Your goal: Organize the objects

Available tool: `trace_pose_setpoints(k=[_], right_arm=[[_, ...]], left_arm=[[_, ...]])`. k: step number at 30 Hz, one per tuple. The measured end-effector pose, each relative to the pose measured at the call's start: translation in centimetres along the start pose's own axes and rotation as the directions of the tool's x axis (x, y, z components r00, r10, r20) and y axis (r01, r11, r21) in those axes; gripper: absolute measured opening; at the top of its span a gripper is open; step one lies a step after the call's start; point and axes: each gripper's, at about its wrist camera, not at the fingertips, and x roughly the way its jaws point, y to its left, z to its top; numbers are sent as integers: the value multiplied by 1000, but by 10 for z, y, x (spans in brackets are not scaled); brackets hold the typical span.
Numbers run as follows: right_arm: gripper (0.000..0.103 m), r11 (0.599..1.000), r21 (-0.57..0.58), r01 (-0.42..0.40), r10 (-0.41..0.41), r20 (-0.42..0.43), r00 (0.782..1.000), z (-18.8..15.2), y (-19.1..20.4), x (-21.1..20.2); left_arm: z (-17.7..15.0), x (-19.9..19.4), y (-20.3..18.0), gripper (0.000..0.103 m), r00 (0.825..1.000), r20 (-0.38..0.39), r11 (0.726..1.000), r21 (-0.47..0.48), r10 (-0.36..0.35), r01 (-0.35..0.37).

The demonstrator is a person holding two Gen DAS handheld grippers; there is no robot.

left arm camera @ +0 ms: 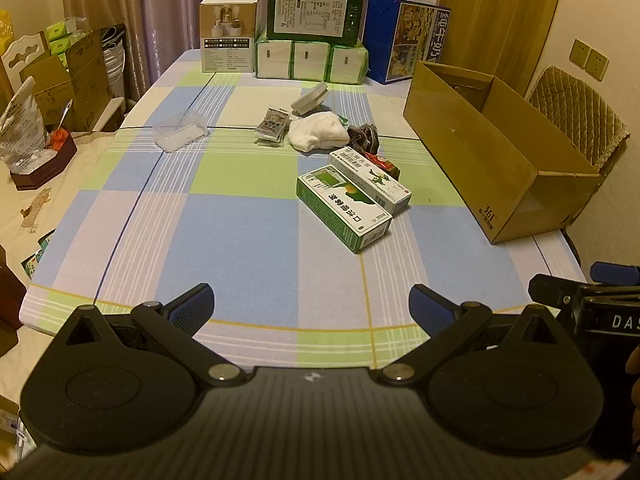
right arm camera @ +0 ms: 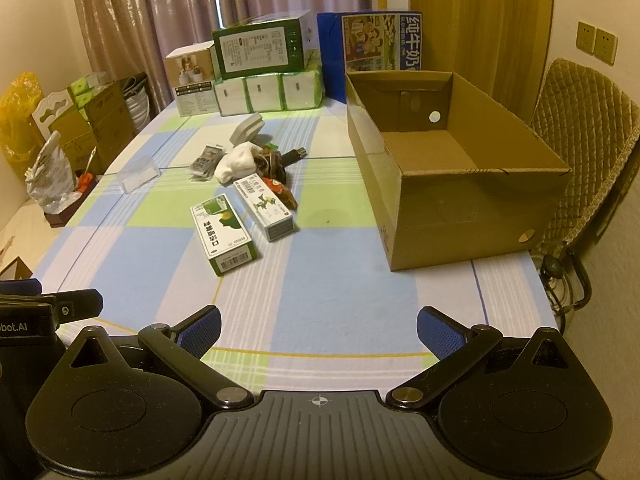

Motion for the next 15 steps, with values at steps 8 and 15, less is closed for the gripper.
trace_pose_setpoints(k=[8,15], right_arm=[[101,1000,-1,0,0,-1,1000,0,0,0],[101,1000,-2,-1,1,-2,1000,0,0,1]], left_arm=[[0,0,1,102,1000,-2,1000,-5,-1,1],[0,0,1,102,1000,-3,1000,-4,1,-1]])
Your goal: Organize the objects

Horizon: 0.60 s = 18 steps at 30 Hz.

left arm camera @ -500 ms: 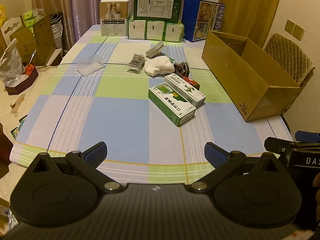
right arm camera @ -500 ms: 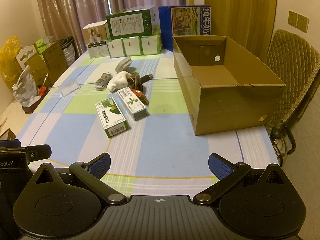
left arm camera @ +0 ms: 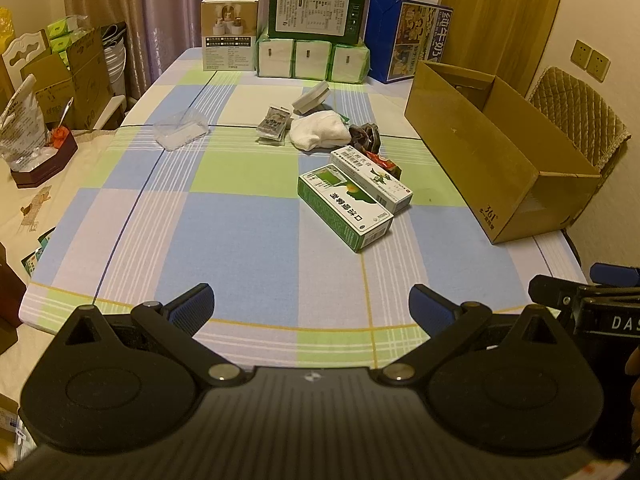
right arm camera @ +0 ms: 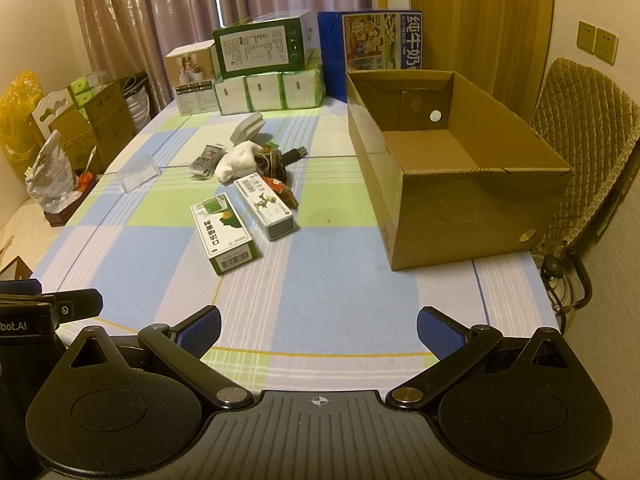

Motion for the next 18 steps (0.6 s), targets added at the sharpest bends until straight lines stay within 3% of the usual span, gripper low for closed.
trace_pose_setpoints(k=[18], right_arm=[[101,1000,-13,-3,3,-9,1000,2,4,6]], left_arm=[[0,4,4,102,1000,-1,1000,-14,5,-5]])
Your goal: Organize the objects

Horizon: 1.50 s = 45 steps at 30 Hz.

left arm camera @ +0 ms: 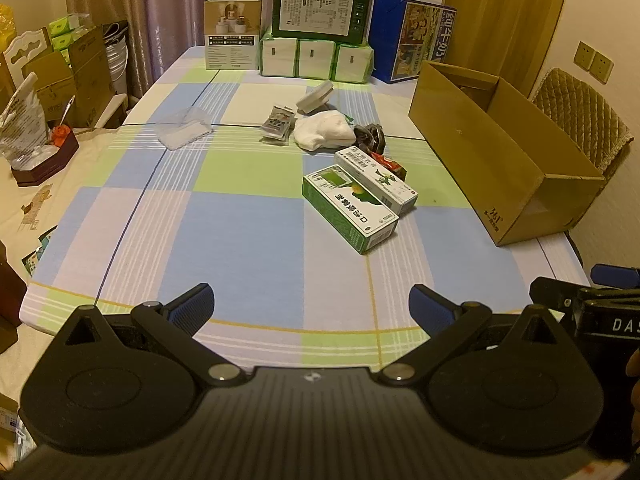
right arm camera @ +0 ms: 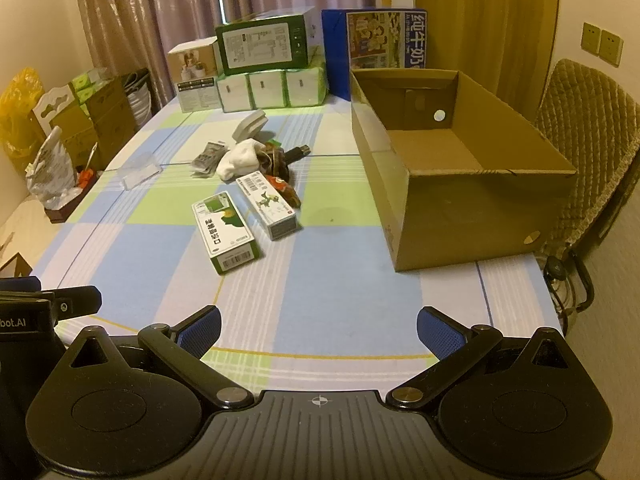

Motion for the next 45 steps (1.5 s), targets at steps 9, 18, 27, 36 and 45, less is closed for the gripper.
trace_pose_setpoints(k=[9,18,27,36,45], right_arm=[[101,1000,-9,-2,2,-10,1000,4,2,5],[101,998,-40,-44,44,-8,999,9,8,18],[101,975,-140,-172,173,-4,985,30,34,52],[93,968,-187,-170,169,-18,985,55,45,107],[56,967,-238,-89,62,-119,991,53,28,171]], left_arm=[[2,2,4,102,1000,-3,1000,-3,0,0],[12,16,19,102,1000,-10,1000,-8,6,-6],[41,37,57,102,1000,18,1000,12,8,-8],[69,79,71,102,1000,-17,1000,8,-5,5],[78,118,67,102,998,-53,999,-32,-21,20]])
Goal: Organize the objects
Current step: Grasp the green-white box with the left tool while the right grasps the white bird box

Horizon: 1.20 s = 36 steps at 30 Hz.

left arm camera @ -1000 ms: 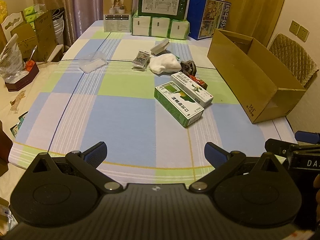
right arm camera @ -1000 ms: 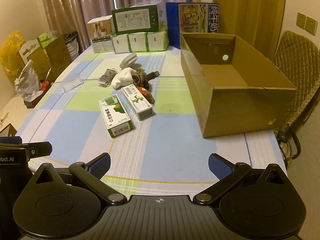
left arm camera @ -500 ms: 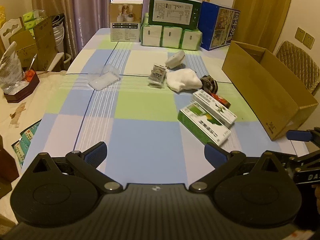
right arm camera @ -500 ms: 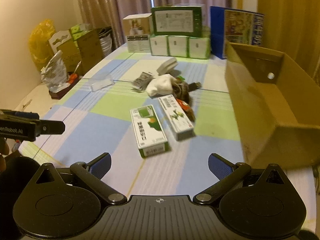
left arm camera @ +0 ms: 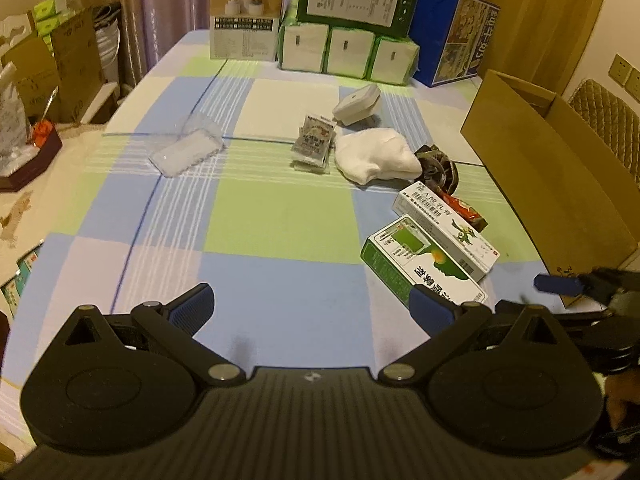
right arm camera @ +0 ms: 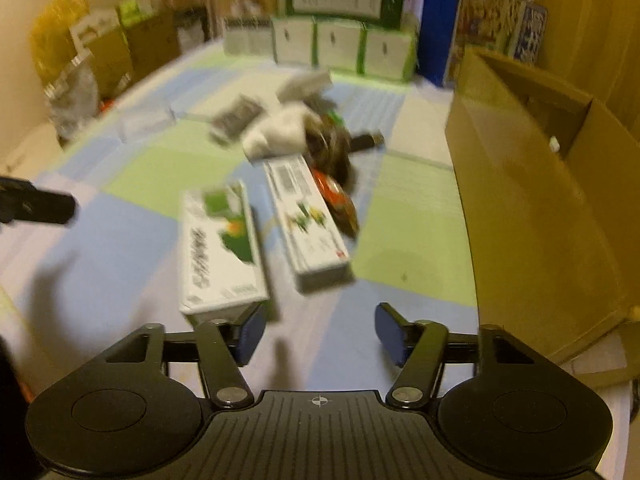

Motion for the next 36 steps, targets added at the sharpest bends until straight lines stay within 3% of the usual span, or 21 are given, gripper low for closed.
trace_pose_setpoints(k=[4,10,20,24,26,28,30,36], right_arm=[[55,999,4,-31,31,-3,1000,-3,1,17],[55,980,-59,-187,190,48,981,6,25,25],[57,997,-29,-75,76,21,997,-15,-10,13],[67,998,-20,-60,61,30,998,-20,-17,8],[69,998,-29,-61,62,41,997,-18,-18,9],[70,997,-35,-66,68,53,996,-16,-18,9],[70,997,-45,-69,72,67,995,-12,-18,10],[70,991,-108,-74,88,124,988,16,-11,31]], left_arm=[[-1,8,2,102,1000,-14,1000,-19,-7,6],[3,16,0,102,1000,-24,1000,-28,-9,8],[14,57,-50,101,997,-37,998,-12,-67,66],[15,82,-65,85,994,-67,996,-17,-86,85],[14,94,-66,71,990,-99,995,-35,-97,94],[14,97,-62,64,988,-109,994,-24,-105,103],[17,94,-57,54,992,-106,997,14,-74,76],[25,92,-39,52,995,-101,994,112,-3,14]])
